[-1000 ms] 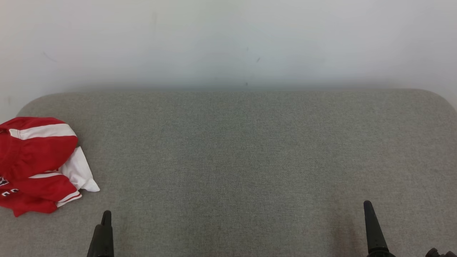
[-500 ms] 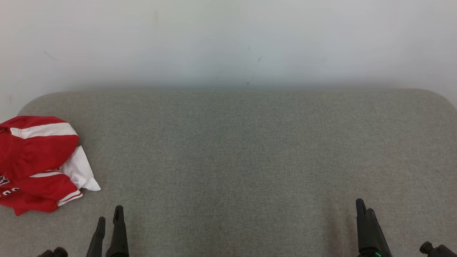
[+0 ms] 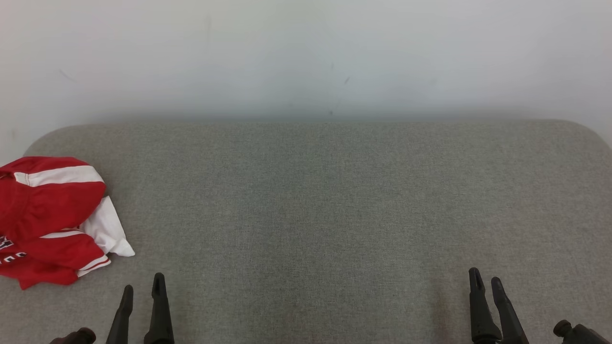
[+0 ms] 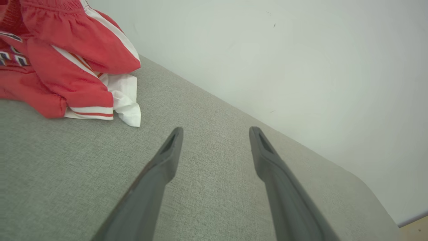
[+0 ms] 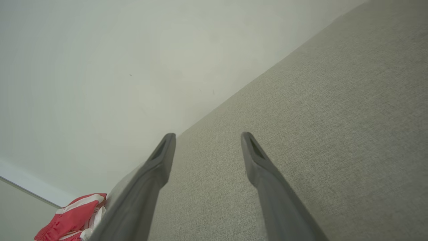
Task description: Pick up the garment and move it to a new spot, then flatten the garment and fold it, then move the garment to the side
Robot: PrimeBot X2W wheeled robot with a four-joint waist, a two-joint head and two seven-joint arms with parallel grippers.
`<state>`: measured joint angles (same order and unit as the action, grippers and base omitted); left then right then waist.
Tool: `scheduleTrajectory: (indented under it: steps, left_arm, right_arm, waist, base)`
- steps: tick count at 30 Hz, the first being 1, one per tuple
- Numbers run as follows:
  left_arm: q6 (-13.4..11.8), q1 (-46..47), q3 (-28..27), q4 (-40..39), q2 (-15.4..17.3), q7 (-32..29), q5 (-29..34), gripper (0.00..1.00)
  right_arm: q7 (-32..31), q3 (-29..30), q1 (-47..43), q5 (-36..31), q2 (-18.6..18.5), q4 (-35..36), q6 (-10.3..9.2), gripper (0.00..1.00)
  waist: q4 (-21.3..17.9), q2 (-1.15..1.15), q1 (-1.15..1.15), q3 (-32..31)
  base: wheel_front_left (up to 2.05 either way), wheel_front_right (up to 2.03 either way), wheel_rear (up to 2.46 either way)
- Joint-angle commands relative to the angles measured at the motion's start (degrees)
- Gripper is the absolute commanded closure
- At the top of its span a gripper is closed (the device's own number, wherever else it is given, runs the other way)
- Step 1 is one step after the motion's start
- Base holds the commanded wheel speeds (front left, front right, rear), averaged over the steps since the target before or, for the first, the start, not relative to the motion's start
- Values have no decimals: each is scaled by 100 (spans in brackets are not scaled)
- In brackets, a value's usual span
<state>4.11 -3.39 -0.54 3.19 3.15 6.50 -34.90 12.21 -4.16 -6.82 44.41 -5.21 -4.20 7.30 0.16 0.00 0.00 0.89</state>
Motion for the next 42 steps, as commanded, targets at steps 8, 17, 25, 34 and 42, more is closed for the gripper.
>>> scheduleTrajectory:
  steps: [8,17,25,34,42]
  left_arm:
    - [61,96,-62,-4,-4,190,727,0]
    - [-47,73,-4,72,-9,332,1346,0]
    - [-80,86,-87,80,-14,473,1793,0]
    - [7,83,-138,141,-18,599,2228,0]
    - [87,63,-142,194,-22,687,2499,0]
  right_arm:
    - [85,33,139,-897,46,-92,22,0]
    - [129,78,197,-1496,89,-176,24,0]
    - [168,204,233,-1941,128,-234,23,0]
    - [208,406,240,-2317,168,-319,24,0]
    - [242,480,236,-2592,195,-398,25,0]
  waist:
    - [32,0,0,-6]
    - [50,0,0,14]
    - [44,0,0,32]
    - [46,0,0,31]
    - [69,0,0,4]
  base:
    - [0,0,0]
    - [0,0,0]
    - [0,0,0]
    - [0,0,0]
    - [0,0,0]
